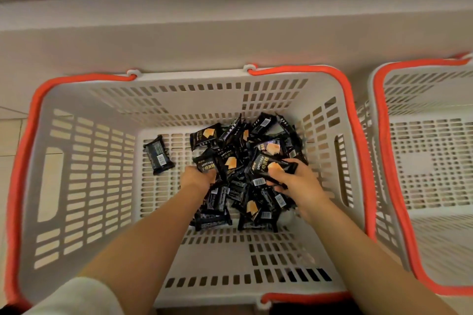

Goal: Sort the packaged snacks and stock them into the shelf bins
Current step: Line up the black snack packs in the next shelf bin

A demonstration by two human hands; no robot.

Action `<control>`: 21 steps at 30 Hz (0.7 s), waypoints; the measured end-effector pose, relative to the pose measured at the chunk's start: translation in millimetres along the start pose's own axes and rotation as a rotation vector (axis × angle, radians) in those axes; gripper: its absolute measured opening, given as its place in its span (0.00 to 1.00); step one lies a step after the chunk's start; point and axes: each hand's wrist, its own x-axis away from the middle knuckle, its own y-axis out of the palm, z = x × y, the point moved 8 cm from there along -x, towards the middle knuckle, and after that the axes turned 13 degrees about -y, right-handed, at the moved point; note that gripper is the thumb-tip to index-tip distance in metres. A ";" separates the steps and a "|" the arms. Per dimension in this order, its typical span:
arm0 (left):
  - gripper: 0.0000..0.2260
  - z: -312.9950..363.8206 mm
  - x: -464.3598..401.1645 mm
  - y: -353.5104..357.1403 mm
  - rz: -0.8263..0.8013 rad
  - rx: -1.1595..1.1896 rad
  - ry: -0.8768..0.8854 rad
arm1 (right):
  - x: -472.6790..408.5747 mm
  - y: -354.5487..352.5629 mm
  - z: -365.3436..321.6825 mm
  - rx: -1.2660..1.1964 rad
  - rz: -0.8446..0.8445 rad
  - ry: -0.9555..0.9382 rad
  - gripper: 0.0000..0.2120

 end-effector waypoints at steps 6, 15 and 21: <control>0.14 3.7 19.5 -7.9 -0.052 0.139 0.183 | 5.0 19.1 28.5 -0.209 0.016 0.210 0.02; 0.09 -3.2 55.9 12.3 -0.468 0.397 0.152 | 2.0 67.4 39.8 0.091 -0.125 0.146 0.06; 0.12 -10.3 42.2 -5.7 -0.335 0.283 0.224 | -1.1 100.6 5.3 0.968 -0.411 -0.421 0.18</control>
